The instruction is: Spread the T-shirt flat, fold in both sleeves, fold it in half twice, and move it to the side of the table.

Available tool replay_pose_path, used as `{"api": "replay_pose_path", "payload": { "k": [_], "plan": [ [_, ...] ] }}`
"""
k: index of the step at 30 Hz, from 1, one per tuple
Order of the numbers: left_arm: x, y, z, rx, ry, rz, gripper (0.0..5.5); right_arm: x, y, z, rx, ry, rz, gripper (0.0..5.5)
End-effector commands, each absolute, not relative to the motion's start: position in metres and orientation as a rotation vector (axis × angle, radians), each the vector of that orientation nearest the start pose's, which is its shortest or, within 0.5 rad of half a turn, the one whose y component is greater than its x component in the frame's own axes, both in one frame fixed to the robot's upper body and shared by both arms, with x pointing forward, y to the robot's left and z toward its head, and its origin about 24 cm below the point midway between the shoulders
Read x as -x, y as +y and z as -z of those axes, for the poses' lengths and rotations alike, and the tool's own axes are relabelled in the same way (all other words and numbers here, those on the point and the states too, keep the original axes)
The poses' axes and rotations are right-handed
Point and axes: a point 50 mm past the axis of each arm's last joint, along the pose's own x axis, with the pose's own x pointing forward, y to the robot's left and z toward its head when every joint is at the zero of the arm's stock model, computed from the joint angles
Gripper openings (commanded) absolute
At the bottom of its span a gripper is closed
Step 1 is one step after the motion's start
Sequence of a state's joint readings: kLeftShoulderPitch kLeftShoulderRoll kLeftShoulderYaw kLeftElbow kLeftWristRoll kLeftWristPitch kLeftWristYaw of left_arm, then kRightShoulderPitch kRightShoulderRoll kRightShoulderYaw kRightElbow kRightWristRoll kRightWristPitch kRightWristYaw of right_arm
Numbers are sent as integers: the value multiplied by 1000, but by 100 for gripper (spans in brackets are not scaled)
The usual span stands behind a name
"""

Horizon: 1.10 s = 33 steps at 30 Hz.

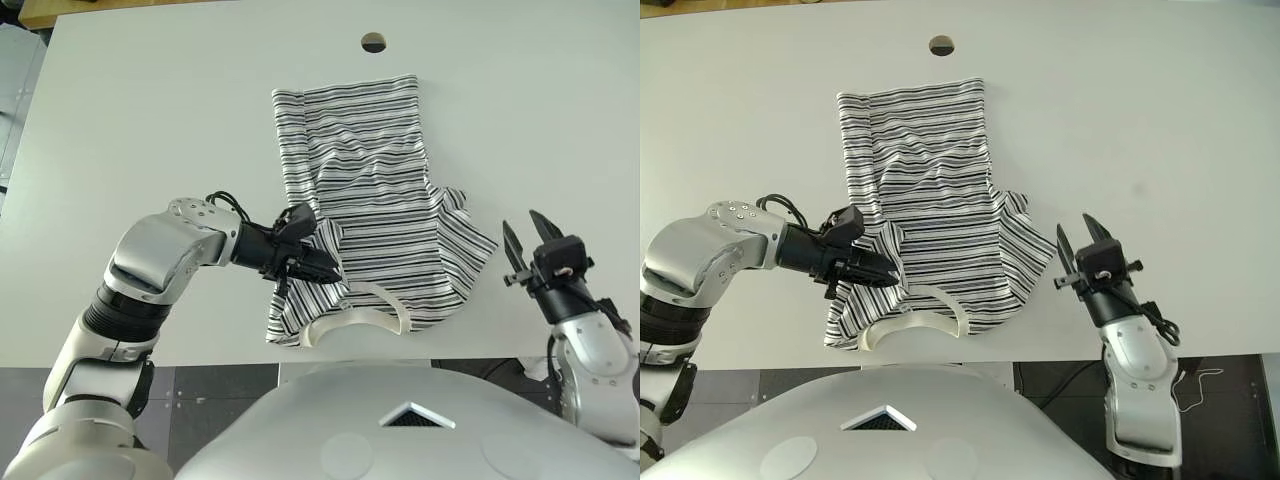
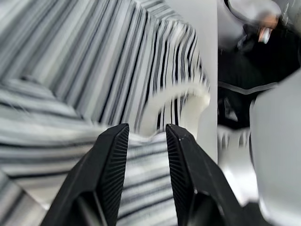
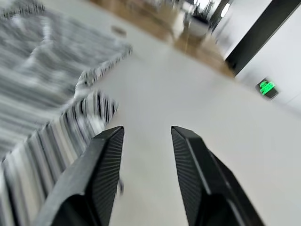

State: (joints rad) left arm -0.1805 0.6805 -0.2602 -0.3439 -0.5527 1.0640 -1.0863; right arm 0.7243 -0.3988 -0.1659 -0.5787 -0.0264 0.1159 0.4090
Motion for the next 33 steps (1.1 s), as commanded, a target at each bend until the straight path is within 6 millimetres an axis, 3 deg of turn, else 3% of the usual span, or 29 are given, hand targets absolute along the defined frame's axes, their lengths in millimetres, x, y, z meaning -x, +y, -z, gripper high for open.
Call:
{"api": "replay_pose_path", "payload": {
  "k": [1,5,10,16,24,33],
  "plan": [
    [-209,157,-86,156,769,1282,144,-95,-234,-35,375,516,-337,200],
    [-204,161,-90,186,724,1250,144,-98,-234,-19,261,601,-353,200],
    [-199,160,-87,219,708,1229,144,-119,-231,-21,179,589,-402,200],
    [-198,156,-86,241,700,1216,144,-122,-236,-25,75,612,-421,200],
    [-198,151,-82,246,693,1201,144,-129,-231,-20,170,647,-489,200],
    [-198,149,-80,258,687,1196,144,-135,-230,-17,331,581,-505,29]
  ]
}}
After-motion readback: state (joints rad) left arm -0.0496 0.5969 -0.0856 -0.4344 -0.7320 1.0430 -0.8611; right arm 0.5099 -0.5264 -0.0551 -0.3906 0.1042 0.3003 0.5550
